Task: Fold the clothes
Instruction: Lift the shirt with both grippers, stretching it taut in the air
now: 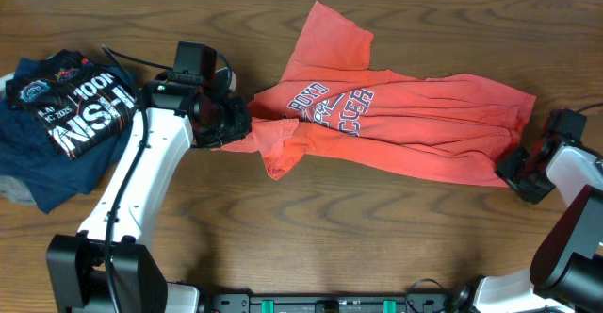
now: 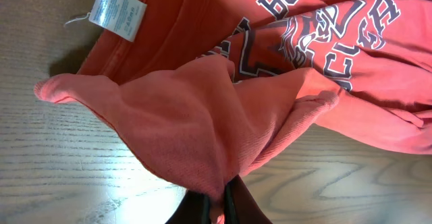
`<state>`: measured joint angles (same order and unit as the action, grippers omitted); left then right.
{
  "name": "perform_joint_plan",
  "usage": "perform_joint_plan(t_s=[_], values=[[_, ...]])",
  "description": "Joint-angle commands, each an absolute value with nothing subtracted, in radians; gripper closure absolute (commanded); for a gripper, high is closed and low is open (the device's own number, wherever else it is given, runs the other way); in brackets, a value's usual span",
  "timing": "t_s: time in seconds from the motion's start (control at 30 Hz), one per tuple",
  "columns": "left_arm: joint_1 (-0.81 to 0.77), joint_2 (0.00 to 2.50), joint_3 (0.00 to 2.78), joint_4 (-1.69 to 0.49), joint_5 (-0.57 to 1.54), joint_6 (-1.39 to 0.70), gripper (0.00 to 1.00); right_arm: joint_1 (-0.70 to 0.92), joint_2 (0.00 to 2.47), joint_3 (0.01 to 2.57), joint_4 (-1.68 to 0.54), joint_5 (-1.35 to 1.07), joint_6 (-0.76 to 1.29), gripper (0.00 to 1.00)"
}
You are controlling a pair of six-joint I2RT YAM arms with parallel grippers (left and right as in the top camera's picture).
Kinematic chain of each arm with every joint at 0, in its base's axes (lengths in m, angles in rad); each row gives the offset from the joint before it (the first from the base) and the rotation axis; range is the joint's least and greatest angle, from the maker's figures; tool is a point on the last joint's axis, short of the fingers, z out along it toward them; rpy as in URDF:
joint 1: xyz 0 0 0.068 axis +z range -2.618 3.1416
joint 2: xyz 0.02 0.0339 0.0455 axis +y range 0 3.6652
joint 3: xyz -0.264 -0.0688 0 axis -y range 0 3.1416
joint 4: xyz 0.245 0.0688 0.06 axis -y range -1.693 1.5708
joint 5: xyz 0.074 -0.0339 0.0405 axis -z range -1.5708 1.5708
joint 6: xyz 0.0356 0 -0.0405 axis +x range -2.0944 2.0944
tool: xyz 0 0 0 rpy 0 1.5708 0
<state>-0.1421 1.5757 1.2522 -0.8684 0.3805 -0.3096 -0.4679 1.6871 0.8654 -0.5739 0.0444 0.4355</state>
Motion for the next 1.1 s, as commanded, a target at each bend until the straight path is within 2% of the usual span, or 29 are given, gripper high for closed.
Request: perform_joint_plan(t_s=[0.0, 0.1, 0.13, 0.27, 0.43, 0.73, 1.07], values=[[-0.142, 1.579, 1.247, -0.874, 0.364, -0.295, 0.94, -0.464, 1.689, 0.844, -0.564, 0.041, 0.443, 0.76], [-0.142, 1.579, 1.247, -0.874, 0.364, -0.295, 0.94, -0.464, 1.689, 0.844, -0.564, 0.015, 0.427, 0.98], [-0.142, 1.579, 1.247, -0.874, 0.364, -0.295, 0.94, -0.464, 1.689, 0.844, -0.564, -0.002, 0.417, 0.99], [-0.142, 1.576, 1.248, -0.874, 0.364, -0.279, 0.94, -0.464, 1.684, 0.852, -0.583, -0.07, 0.364, 0.99], [-0.139, 1.531, 1.257, -0.875, 0.364, -0.242, 0.94, -0.474, 1.611, 0.939, -0.743, -0.068, 0.364, 0.99], [-0.086, 1.296, 1.337, -0.911, 0.364, -0.245, 0.94, -0.48, 1.42, 1.352, -1.14, -0.072, 0.289, 0.99], [0.106, 0.995, 1.494, -0.908, 0.365, -0.267, 0.94, -0.514, 1.346, 1.805, -1.419, -0.08, 0.238, 0.99]])
